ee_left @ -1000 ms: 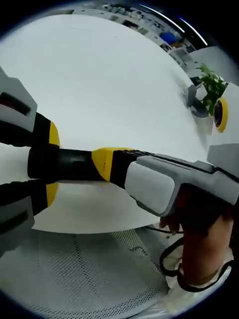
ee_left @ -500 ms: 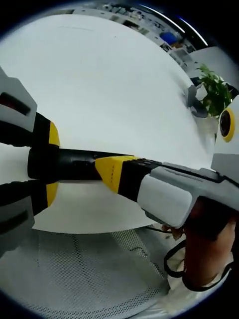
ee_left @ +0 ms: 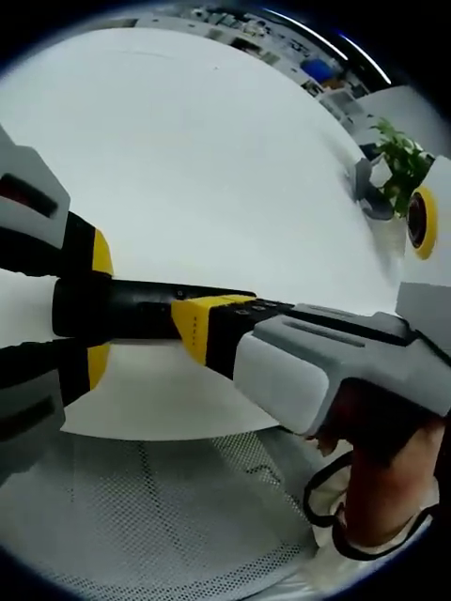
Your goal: Press the specified remote control buttons in sequence, fully releasing each button before pressing the next.
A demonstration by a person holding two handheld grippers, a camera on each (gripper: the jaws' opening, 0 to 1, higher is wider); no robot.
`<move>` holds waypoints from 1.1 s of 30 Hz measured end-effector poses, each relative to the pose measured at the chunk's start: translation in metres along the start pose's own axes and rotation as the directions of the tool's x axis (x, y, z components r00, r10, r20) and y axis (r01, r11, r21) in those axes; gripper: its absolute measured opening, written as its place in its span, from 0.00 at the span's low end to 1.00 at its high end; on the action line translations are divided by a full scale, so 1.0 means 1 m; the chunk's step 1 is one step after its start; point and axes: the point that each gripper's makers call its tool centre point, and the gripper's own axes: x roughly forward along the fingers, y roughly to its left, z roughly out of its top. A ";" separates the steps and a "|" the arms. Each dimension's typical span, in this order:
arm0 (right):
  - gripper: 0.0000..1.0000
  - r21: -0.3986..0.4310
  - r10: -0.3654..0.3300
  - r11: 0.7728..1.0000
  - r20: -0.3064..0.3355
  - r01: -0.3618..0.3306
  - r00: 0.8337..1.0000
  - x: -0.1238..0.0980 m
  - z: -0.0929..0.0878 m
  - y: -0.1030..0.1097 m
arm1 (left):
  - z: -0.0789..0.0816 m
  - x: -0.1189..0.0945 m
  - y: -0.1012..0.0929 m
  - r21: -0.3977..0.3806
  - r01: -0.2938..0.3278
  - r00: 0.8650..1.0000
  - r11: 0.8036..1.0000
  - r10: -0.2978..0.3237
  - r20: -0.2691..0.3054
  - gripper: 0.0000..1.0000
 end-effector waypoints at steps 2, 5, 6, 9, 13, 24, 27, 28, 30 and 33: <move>0.00 0.013 0.006 1.000 0.007 -0.006 1.000 0.000 0.000 -0.001 | 0.000 0.000 0.000 0.004 0.002 1.000 1.000 -0.002 0.001 0.23; 0.00 0.026 0.013 1.000 0.015 -0.013 1.000 0.000 0.001 -0.001 | 0.000 0.000 0.001 0.011 0.007 1.000 1.000 -0.007 0.000 0.23; 0.00 0.025 0.014 1.000 0.016 -0.014 1.000 0.000 0.001 -0.001 | 0.000 0.000 0.001 0.011 0.008 1.000 1.000 -0.008 -0.001 0.23; 0.00 0.026 0.016 1.000 0.020 -0.016 1.000 0.000 0.001 -0.001 | 0.001 0.000 0.002 0.002 0.009 1.000 1.000 -0.009 -0.003 0.23; 0.00 0.022 0.025 0.999 0.022 -0.025 0.999 -0.001 0.001 -0.002 | 0.001 0.001 0.002 -0.008 0.003 1.000 1.000 -0.003 -0.006 0.23; 0.00 -0.004 -0.002 1.000 0.044 0.002 0.999 -0.002 -0.001 -0.001 | 0.001 0.001 0.001 -0.006 0.000 1.000 1.000 0.000 -0.021 0.23; 0.00 0.004 0.007 1.000 0.017 -0.007 1.000 -0.002 -0.008 0.002 | 0.001 0.001 0.002 -0.004 0.001 1.000 1.000 -0.001 -0.024 0.23; 0.00 -0.010 0.001 1.000 0.024 -0.001 1.000 -0.002 -0.008 0.002 | 0.001 0.001 0.002 -0.005 0.001 1.000 1.000 -0.001 -0.022 0.23; 0.00 -0.017 -0.004 1.000 0.018 0.005 1.000 -0.003 -0.009 0.003 | 0.001 0.000 0.002 -0.005 0.002 1.000 1.000 -0.002 -0.018 0.23; 0.00 -0.033 -0.017 0.999 -0.001 0.017 1.000 -0.003 -0.009 0.004 | 0.001 0.000 0.002 -0.007 0.000 1.000 1.000 0.000 -0.012 0.23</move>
